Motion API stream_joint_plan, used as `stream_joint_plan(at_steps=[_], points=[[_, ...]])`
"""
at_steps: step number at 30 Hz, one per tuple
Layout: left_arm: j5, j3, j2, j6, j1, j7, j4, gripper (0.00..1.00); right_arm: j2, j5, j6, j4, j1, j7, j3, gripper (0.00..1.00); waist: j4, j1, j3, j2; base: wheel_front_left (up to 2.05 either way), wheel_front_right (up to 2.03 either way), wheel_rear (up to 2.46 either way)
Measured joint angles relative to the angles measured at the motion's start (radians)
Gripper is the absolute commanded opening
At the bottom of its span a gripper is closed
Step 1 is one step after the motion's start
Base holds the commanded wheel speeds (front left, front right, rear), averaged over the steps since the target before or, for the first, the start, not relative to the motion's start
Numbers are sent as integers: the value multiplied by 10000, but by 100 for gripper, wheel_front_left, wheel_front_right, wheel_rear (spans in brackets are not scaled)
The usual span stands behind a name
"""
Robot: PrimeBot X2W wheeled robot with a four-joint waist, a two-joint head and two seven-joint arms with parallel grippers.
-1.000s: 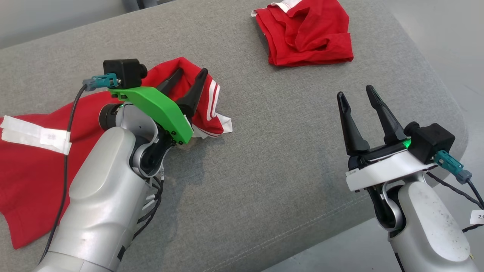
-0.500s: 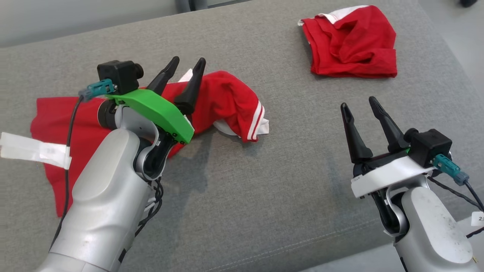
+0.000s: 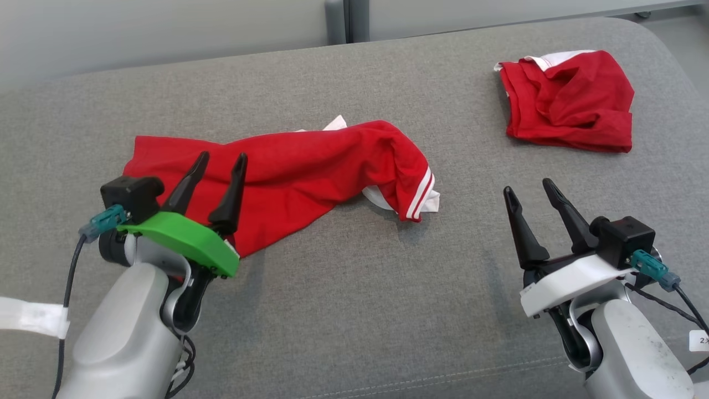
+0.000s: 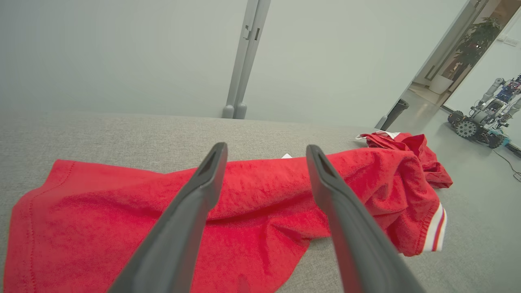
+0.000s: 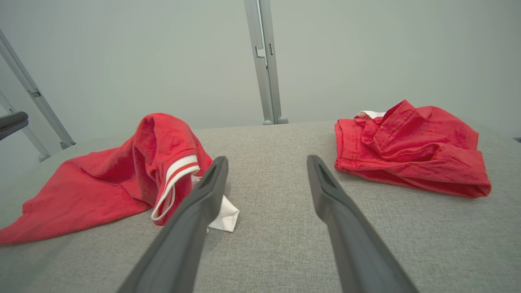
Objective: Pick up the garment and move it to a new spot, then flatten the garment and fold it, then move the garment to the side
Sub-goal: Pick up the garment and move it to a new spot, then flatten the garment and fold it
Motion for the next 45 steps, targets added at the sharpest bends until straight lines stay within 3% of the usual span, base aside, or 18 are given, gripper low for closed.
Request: stream_joint_plan(at_steps=[8, 20, 30, 35, 45], points=[[378, 742, 558, 640, 1111, -138, -430, 100, 2, 12, 15, 82, 167, 0, 2, 100, 257, 0, -458, 0, 0, 0, 0], [1172, 2038, 663, 1572, 2492, -138, -2119, 100, 0, 36, 29, 56, 575, 0, -174, 100, 350, 0, -825, 0, 0, 0, 0], [1540, 2299, 439, 1601, 3230, -138, -3246, 100, -90, 19, 130, 407, 599, 79, 370, 100, 431, 0, -644, 0, 0, 0, 0], [1674, 2217, 324, 1580, 3346, -138, -3741, 100, -527, -90, 186, 1212, 465, 616, 560, 100, 519, 0, -328, 0, 0, 0, 0], [1827, 2280, 276, 1482, 3419, -138, -4220, 100, -671, -249, 190, 2104, -992, 1007, 757, 100, 916, 0, 371, -1, 0, 0, 0]])
